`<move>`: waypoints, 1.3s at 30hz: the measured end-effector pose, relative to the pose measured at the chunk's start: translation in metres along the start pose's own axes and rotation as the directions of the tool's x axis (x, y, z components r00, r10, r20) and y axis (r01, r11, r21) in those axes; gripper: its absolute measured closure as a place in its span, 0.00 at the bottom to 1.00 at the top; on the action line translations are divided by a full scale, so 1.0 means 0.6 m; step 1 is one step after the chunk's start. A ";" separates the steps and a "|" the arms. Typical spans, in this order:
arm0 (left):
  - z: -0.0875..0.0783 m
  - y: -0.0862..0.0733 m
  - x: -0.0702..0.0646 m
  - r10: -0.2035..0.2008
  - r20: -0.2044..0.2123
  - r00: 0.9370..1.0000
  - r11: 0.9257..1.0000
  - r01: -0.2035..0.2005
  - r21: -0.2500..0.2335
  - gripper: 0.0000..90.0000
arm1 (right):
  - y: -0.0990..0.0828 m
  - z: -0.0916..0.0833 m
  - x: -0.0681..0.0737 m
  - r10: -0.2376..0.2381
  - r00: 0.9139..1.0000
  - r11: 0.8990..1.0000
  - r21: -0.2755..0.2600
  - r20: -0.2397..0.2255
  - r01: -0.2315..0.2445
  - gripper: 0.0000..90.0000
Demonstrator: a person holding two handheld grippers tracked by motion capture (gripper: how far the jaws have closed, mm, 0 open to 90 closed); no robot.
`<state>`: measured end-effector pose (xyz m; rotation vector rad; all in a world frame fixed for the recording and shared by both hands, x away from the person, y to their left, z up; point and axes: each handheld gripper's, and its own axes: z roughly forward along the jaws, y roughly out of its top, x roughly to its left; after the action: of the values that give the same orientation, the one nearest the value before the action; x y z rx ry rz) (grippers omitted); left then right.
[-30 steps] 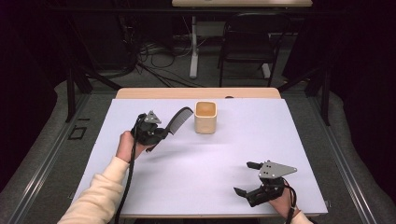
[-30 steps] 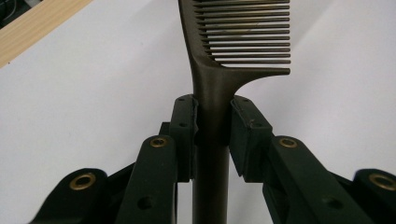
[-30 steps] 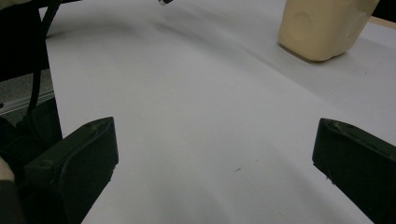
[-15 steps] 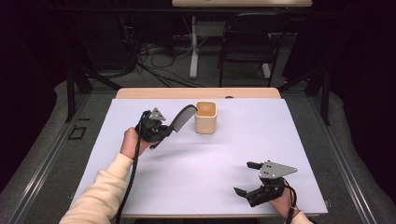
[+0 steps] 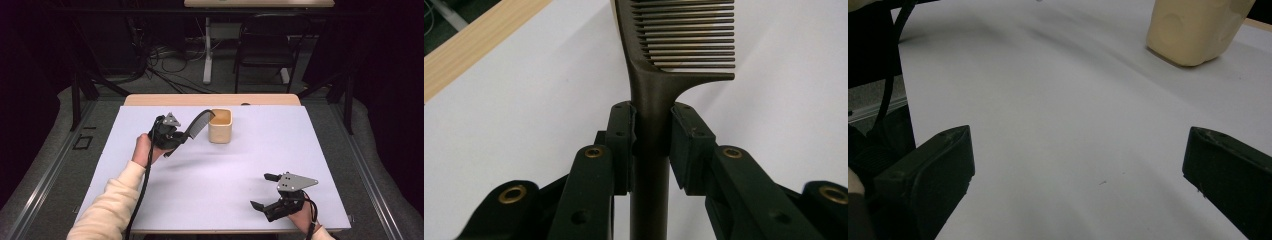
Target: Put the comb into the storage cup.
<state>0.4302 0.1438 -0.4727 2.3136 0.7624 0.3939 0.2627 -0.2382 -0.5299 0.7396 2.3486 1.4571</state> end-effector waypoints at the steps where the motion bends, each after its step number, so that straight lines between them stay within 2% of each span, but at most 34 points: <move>1: 0.000 0.002 0.001 0.001 0.005 1.000 1.000 -0.001 0.001 0.80 | 0.000 0.000 0.000 0.000 1.000 1.000 0.000 0.000 0.000 0.00; 11: 0.002 0.015 0.005 -0.001 0.000 1.000 1.000 0.001 -0.011 0.80 | 0.000 0.000 0.000 0.000 1.000 1.000 -0.001 -0.001 0.000 0.00; 24: -0.008 0.035 0.011 -0.001 -0.005 1.000 1.000 0.001 -0.031 0.80 | 0.000 0.000 0.000 0.002 1.000 1.000 -0.003 -0.001 -0.002 0.00; 33: 0.007 0.041 0.016 -0.024 0.005 1.000 0.998 0.024 -0.049 0.80 | 0.000 -0.001 0.000 -0.001 1.000 1.000 -0.003 -0.004 0.001 0.00; 39: 0.010 0.050 0.014 -0.024 0.002 1.000 0.998 0.024 -0.059 0.80 | 0.000 -0.001 -0.001 0.002 1.000 1.000 -0.002 -0.005 -0.002 0.00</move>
<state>0.4522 0.1278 -0.4564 2.2476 0.7679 0.3990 0.2628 -0.2387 -0.5297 0.7394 2.3501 1.4640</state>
